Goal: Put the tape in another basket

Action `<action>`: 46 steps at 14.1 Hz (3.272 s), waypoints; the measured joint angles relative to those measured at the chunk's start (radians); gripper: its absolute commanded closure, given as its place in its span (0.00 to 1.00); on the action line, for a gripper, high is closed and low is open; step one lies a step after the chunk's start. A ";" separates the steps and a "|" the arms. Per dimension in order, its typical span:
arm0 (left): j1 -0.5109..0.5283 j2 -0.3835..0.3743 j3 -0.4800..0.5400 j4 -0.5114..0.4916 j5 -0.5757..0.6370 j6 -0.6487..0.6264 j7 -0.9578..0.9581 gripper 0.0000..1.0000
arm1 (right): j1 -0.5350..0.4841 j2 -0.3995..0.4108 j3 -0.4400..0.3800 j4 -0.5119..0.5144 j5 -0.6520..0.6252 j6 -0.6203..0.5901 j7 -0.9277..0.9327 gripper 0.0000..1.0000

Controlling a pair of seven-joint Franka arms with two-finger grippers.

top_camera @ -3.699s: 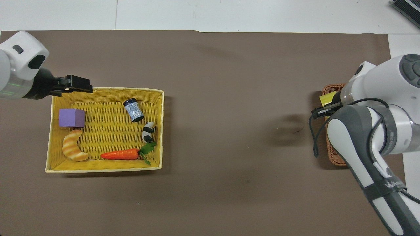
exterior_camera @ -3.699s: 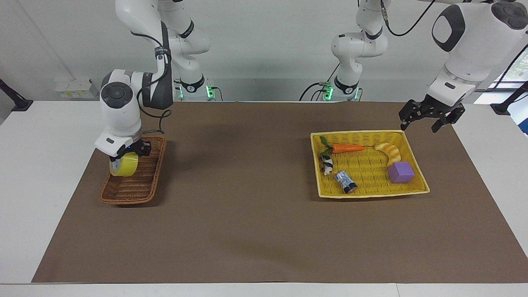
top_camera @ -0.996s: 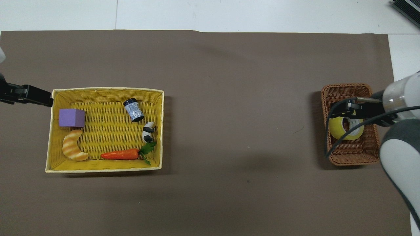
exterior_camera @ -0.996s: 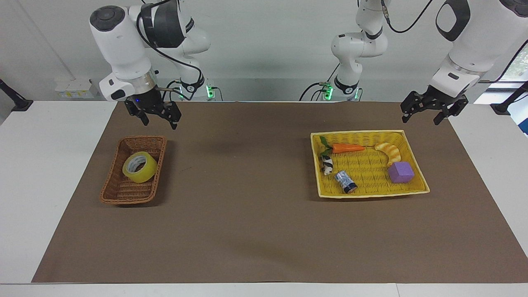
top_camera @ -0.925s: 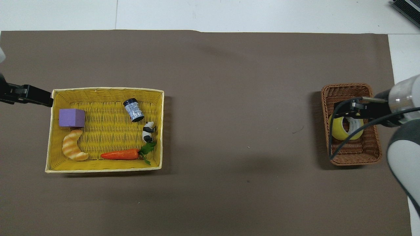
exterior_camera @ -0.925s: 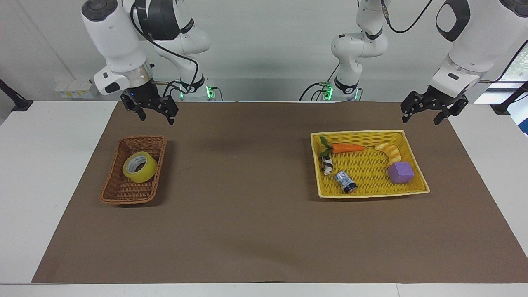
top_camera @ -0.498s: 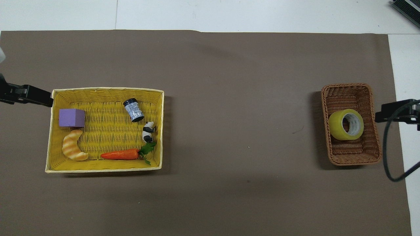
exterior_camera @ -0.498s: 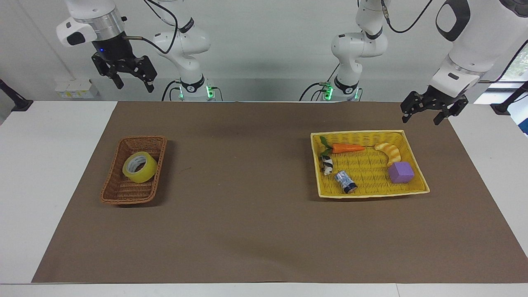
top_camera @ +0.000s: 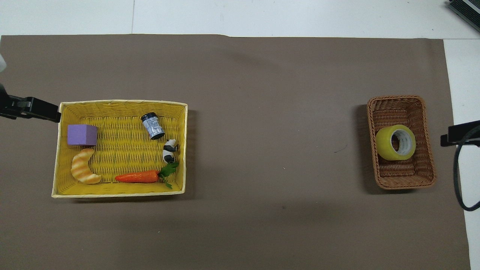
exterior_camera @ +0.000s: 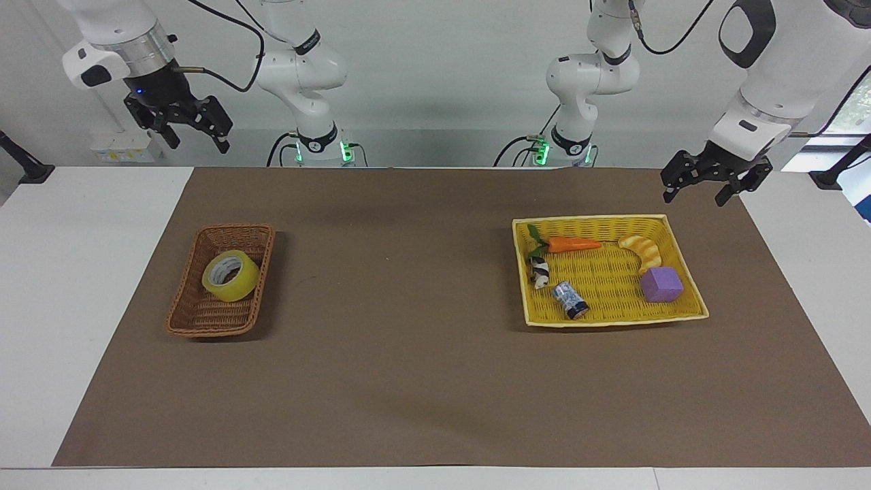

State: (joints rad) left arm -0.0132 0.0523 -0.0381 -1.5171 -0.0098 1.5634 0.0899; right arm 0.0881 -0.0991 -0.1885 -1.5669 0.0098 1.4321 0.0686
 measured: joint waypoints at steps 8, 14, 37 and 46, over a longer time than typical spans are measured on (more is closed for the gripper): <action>0.000 0.000 0.000 0.000 0.000 0.000 0.000 0.00 | 0.004 -0.003 0.018 0.020 0.000 0.000 0.000 0.00; 0.000 0.000 0.000 0.000 0.000 0.000 0.000 0.00 | 0.010 -0.016 0.019 -0.010 0.000 0.029 0.000 0.00; 0.000 0.000 0.000 0.000 0.000 0.000 0.000 0.00 | 0.013 0.011 0.025 0.051 -0.033 0.017 -0.011 0.00; 0.000 0.000 0.000 0.000 0.000 0.000 0.000 0.00 | 0.013 0.011 0.027 0.051 -0.032 0.000 -0.012 0.00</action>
State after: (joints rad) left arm -0.0132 0.0523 -0.0381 -1.5171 -0.0098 1.5631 0.0899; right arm 0.1015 -0.0886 -0.1620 -1.5161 -0.0222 1.4317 0.0570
